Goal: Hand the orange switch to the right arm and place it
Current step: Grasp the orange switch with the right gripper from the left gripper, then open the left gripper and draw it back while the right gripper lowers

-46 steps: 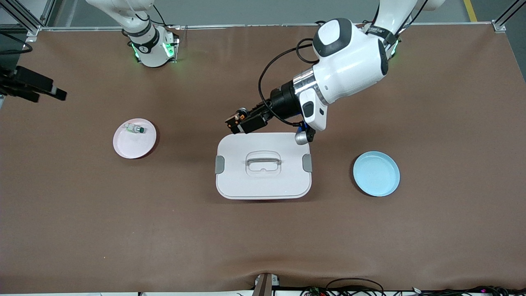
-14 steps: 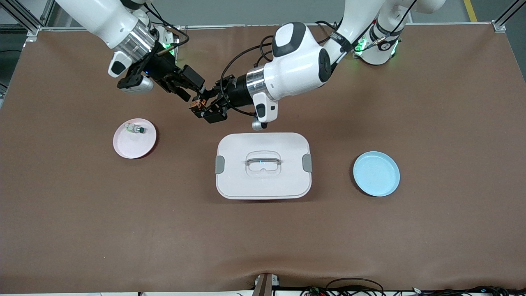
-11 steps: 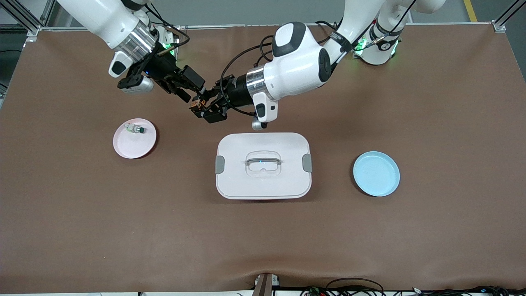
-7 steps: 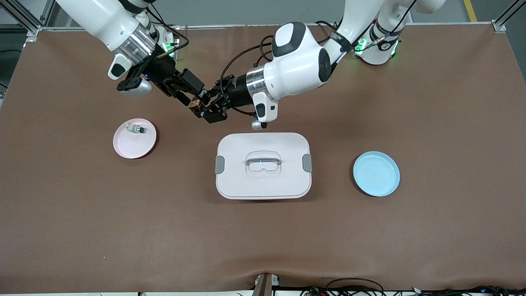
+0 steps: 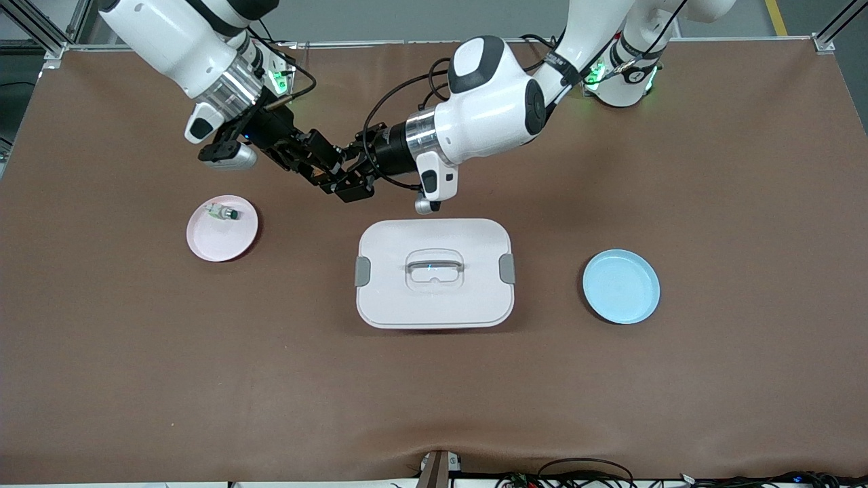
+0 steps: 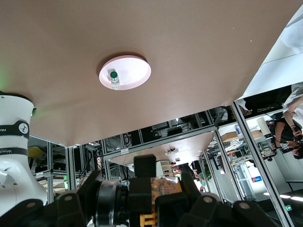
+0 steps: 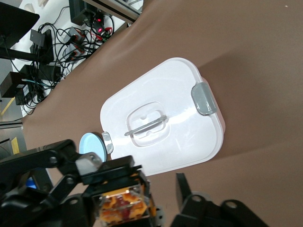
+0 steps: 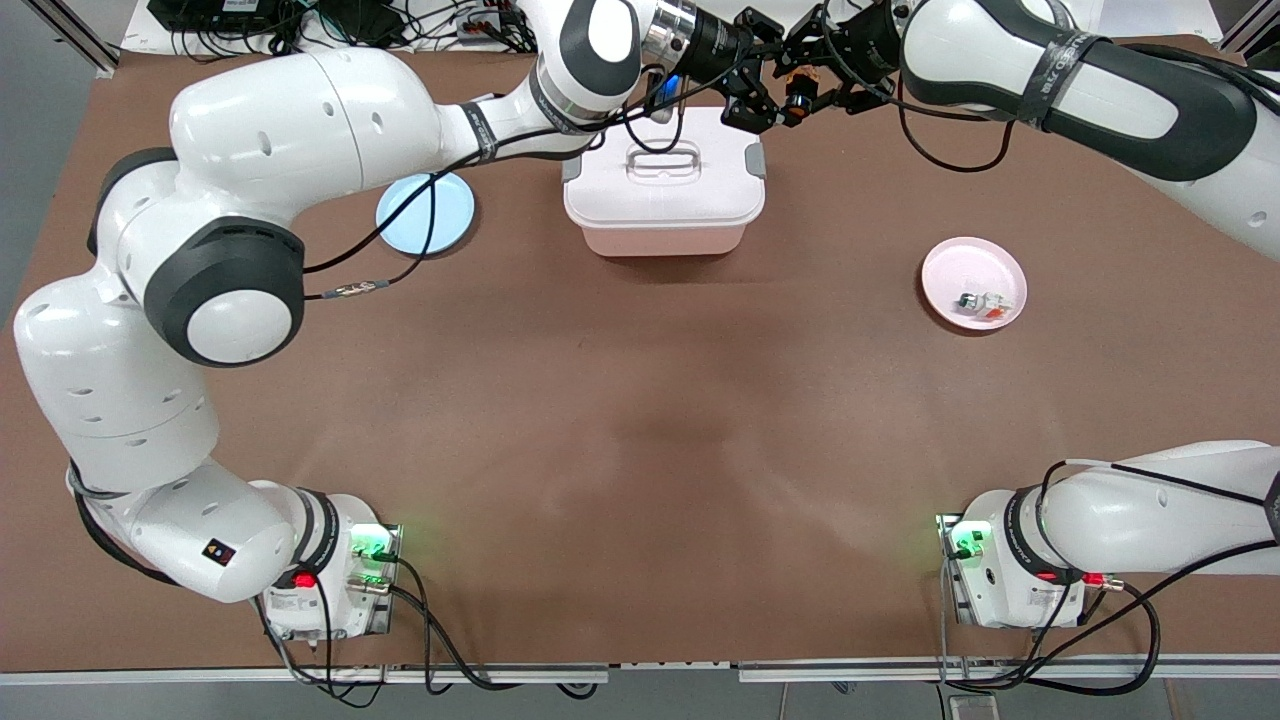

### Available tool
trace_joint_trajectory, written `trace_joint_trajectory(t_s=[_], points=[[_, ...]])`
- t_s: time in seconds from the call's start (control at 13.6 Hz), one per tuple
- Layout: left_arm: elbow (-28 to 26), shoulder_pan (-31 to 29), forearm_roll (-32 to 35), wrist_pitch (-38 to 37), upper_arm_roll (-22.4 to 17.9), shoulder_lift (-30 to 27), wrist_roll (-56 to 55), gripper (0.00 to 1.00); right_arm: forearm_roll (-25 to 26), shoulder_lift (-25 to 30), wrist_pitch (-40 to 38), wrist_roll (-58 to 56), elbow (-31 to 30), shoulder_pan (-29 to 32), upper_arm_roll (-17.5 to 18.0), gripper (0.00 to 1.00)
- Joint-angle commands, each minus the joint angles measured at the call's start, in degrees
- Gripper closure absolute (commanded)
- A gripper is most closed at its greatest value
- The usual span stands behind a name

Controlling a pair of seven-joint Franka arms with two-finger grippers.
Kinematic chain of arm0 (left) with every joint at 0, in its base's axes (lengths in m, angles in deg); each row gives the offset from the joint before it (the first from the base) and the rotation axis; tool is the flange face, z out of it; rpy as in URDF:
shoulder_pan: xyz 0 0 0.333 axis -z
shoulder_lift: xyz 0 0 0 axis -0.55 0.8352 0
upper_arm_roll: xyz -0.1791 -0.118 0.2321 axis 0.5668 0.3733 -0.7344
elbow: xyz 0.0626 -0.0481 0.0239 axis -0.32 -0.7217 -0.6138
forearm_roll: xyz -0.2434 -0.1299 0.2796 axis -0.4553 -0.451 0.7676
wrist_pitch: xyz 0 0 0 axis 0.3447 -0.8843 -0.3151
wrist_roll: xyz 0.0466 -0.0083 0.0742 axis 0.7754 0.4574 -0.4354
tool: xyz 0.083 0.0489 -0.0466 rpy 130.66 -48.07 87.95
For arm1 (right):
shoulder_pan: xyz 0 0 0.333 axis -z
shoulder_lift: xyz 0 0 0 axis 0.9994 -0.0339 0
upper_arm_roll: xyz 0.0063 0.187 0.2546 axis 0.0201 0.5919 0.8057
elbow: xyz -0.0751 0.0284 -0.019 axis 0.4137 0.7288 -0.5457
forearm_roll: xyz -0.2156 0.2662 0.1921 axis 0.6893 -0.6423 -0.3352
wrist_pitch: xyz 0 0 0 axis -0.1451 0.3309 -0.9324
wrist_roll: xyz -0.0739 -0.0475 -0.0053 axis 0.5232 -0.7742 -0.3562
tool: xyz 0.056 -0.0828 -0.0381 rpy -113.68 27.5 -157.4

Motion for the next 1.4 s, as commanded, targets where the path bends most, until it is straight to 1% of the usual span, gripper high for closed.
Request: trace_joint_trajectory(t_s=[0.0, 0.22, 0.29, 0.37, 0.44, 0.52, 0.59, 0.66, 0.74, 0.81, 1.11, 1.25, 1.33], points=[[0.5, 0.4, 1.1, 0.2, -0.3, -0.5, -1.7, 0.66, 0.9, 0.0, -0.1, 0.9, 0.2, -0.5, -0.1, 1.00], [0.5, 0.4, 1.1, 0.2, -0.3, -0.5, -1.7, 0.64, 0.9, 0.1, -0.1, 2.3, 0.2, -0.5, 0.0, 1.00], [0.5, 0.4, 1.2, 0.2, -0.3, -0.5, -1.6, 0.61, 0.8, 0.0, -0.1, 2.3, 0.3, -0.7, 0.0, 1.00], [0.5, 0.4, 1.2, 0.2, -0.3, -0.5, -1.2, 0.54, 0.8, 0.0, -0.1, 2.3, 0.7, -0.7, 0.0, 1.00], [0.5, 0.3, 1.3, 0.2, -0.3, -0.5, -0.9, 0.37, 0.8, 0.0, -0.5, 2.3, 1.2, -0.7, -0.1, 1.00], [0.5, 0.3, 1.3, 0.2, -0.3, -0.5, -0.3, 0.23, 0.8, 0.0, -0.8, 2.4, 1.4, -0.6, -0.1, 1.00], [0.5, 0.2, 1.7, 0.2, -0.3, -0.5, -0.2, 0.20, 0.8, 0.0, -0.8, 2.3, 1.5, -0.6, -0.1, 1.00], [0.5, 0.1, 2.6, 0.2, -0.3, -0.5, -0.2, 0.19, 0.8, 0.0, -0.8, 2.3, 1.5, -0.6, -0.1, 1.00], [0.5, 0.0, 3.0, 0.2, -0.3, -0.5, 0.0, 0.02, 0.7, -0.1, -0.8, 2.3, 1.5, -0.6, -0.1, 1.00], [0.5, 0.1, 3.1, 0.2, -0.3, -0.4, 0.3, 0.00, 0.7, -0.1, -0.8, 2.2, 1.6, -0.6, -0.1, 1.00], [1.1, -0.2, 3.2, 0.2, -0.5, -0.5, 0.6, 0.00, 0.8, -1.7, -2.7, -1.7, 3.3, 0.0, -0.3, 1.00], [1.0, -0.6, 5.5, 0.3, -0.6, -0.5, 4.6, 0.00, 0.8, -2.0, -4.6, -6.2, 3.6, 1.0, -0.4, 1.00], [0.5, -1.1, 8.2, 0.3, -0.7, -0.4, 7.4, 0.00, 0.8, -2.2, -6.3, -8.7, 4.1, 2.0, -0.4, 1.00]])
